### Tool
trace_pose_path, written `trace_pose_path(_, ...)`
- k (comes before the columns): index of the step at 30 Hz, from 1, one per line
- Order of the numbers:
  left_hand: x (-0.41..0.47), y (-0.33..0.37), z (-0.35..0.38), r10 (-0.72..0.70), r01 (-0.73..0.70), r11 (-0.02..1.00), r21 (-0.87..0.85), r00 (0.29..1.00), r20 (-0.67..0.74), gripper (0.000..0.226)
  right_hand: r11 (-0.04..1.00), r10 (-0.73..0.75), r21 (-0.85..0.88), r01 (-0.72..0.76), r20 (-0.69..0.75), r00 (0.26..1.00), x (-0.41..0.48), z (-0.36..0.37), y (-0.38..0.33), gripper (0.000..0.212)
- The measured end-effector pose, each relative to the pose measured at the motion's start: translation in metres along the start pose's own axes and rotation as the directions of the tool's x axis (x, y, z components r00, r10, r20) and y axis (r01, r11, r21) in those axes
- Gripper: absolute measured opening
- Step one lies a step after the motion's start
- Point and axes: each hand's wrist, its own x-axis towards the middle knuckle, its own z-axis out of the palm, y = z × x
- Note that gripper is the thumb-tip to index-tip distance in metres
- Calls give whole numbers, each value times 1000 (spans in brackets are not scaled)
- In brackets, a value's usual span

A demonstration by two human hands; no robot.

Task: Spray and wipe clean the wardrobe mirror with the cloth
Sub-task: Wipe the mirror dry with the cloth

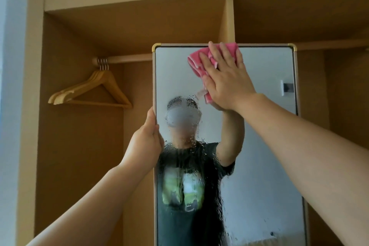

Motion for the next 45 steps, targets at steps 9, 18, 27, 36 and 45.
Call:
trace_pose_path(9, 0, -6, -1, -60, 62, 997, -36, 996, 60, 50, 1000, -16, -11, 16, -32, 999, -6, -1, -8, 60)
trace_pose_path(18, 4, -17, 2, -57, 59, 997, -54, 998, 37, 52, 992, -125, -30, 124, -23, 992, -50, 14, -29, 61)
trace_pose_path(27, 1, -11, -1, -40, 44, 993, -113, 999, 31, 53, 960, -279, 3, 280, -54, 959, -131, 35, -65, 62)
trace_pose_path(36, 0, -9, -12, 3, 14, 990, -140, 993, 121, 53, 948, -315, 33, 318, -65, 947, -164, 46, -79, 65)
trace_pose_path(45, 1, -10, -18, -26, 42, 996, -81, 979, 201, 59, 919, -388, 36, 392, -96, 917, -128, 40, -68, 59)
